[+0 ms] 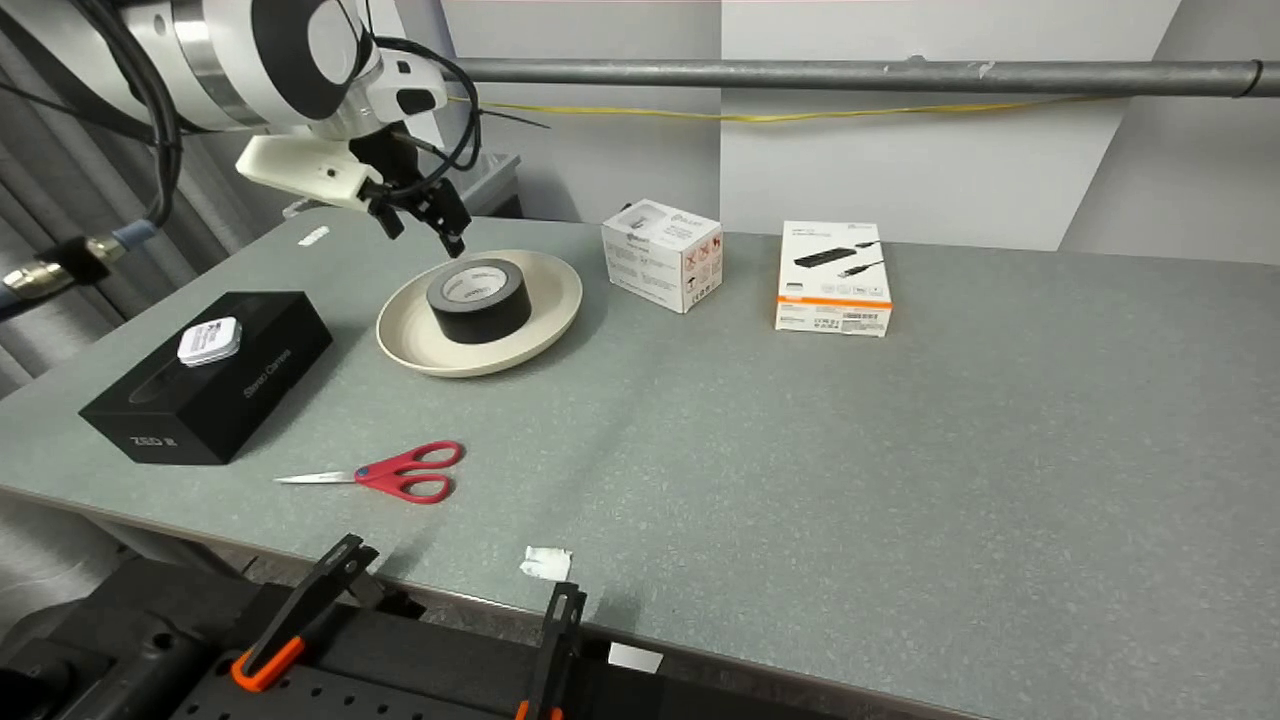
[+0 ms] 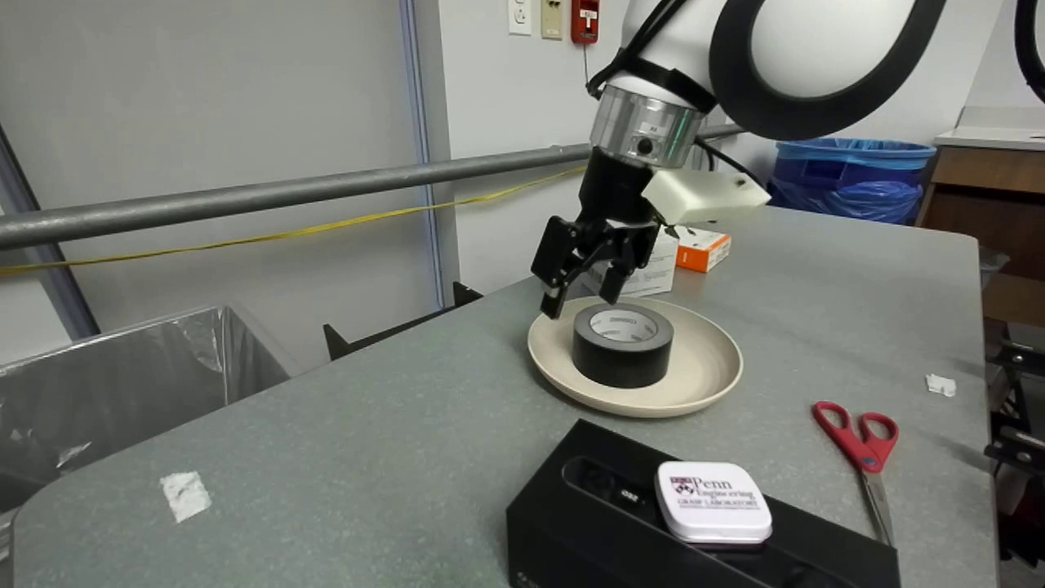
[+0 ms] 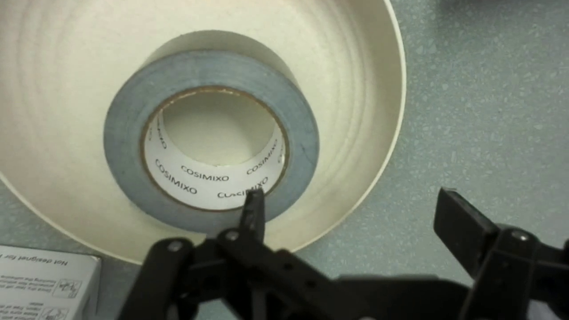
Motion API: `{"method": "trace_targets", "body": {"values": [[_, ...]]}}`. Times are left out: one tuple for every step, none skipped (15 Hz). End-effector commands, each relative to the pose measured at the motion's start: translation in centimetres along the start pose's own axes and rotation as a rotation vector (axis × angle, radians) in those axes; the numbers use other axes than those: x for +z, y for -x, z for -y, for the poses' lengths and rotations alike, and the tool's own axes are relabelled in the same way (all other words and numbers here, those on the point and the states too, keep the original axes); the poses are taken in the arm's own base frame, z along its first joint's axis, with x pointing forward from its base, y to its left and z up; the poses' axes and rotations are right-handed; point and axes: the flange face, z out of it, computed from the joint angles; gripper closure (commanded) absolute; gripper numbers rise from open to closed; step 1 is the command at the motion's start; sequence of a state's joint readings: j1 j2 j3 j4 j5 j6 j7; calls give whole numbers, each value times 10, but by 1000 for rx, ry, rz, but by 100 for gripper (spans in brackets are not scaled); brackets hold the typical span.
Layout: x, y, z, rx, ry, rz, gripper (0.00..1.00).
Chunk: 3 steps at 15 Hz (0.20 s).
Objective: Put the masking tape on the plate
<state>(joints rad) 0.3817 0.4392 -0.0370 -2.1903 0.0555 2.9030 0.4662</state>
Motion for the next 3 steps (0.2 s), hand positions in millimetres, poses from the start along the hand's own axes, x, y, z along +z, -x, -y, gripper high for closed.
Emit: {"method": "trace_targets", "body": {"values": [[0, 0, -1, -1, 0, 2, 0], [2, 2, -1, -1, 2, 5, 0], [4, 2, -2, -1, 4, 8, 0]]}}
